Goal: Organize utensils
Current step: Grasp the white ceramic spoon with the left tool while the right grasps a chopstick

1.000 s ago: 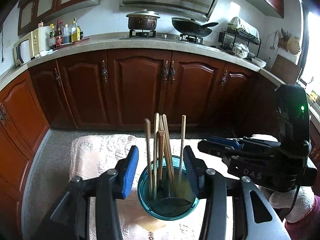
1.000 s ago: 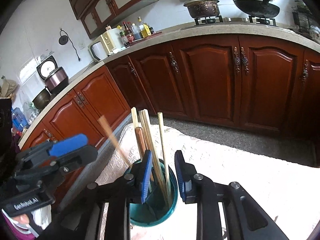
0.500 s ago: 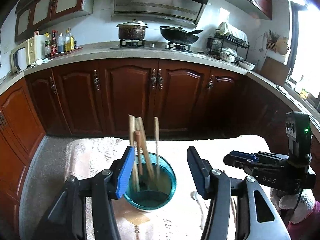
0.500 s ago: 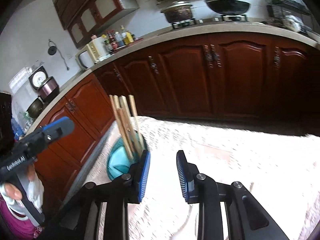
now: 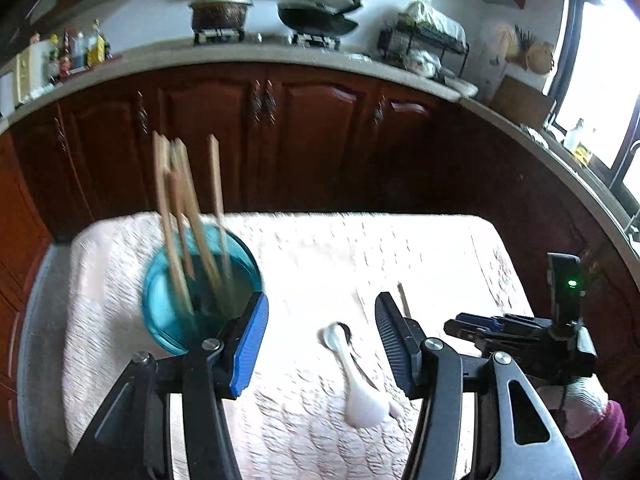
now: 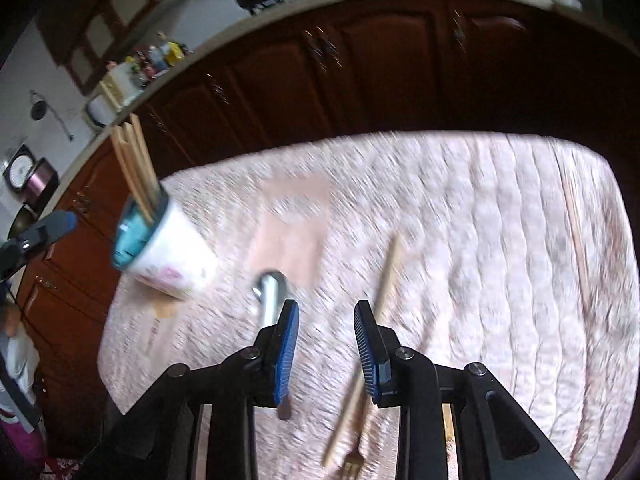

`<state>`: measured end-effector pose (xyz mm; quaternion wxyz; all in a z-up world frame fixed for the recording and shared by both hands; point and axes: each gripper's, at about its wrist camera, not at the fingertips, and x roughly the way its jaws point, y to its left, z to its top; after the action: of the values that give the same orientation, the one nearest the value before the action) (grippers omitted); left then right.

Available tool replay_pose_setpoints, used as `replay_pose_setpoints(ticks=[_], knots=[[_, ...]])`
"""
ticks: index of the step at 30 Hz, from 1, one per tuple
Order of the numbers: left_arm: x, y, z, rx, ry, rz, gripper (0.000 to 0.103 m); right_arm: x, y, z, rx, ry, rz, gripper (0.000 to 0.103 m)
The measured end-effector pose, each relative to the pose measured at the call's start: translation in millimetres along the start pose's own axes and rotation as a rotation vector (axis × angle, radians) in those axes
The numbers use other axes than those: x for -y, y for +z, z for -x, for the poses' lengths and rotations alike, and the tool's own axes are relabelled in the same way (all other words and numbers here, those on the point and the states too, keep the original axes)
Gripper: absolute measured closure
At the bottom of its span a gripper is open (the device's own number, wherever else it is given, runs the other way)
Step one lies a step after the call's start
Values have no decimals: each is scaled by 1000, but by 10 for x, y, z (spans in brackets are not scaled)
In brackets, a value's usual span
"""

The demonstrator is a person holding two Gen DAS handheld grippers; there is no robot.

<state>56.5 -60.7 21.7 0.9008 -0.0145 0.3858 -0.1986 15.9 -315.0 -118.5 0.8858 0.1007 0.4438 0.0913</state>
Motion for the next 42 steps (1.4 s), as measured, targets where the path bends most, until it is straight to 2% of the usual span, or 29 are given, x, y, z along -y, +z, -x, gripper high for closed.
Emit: replay_pose_setpoints(ticks=[7, 13, 26, 28, 36, 39, 42], knots=[[208, -338, -508, -132, -4, -31, 47, 257, -119, -333, -51, 6, -61, 72], [266, -543, -1026, -232, 8, -18, 47, 343, -46, -491, -63, 21, -66, 72], [221, -589, -1739, -304, 42, 18, 63, 461, 222, -785, -77, 35, -51, 72], [219, -587, -1838, -317, 47, 15, 71, 477, 257, -821, -80, 37, -49, 72], [200, -587, -2006, -337, 47, 15, 76, 499, 373, -1001, -98, 36, -51, 72], [188, -602, -2029, -339, 56, 13, 85, 486, 397, -1081, -107, 37, -47, 72], [188, -571, -2063, -337, 45, 19, 88, 467, 429, -1181, -114, 39, -56, 74]])
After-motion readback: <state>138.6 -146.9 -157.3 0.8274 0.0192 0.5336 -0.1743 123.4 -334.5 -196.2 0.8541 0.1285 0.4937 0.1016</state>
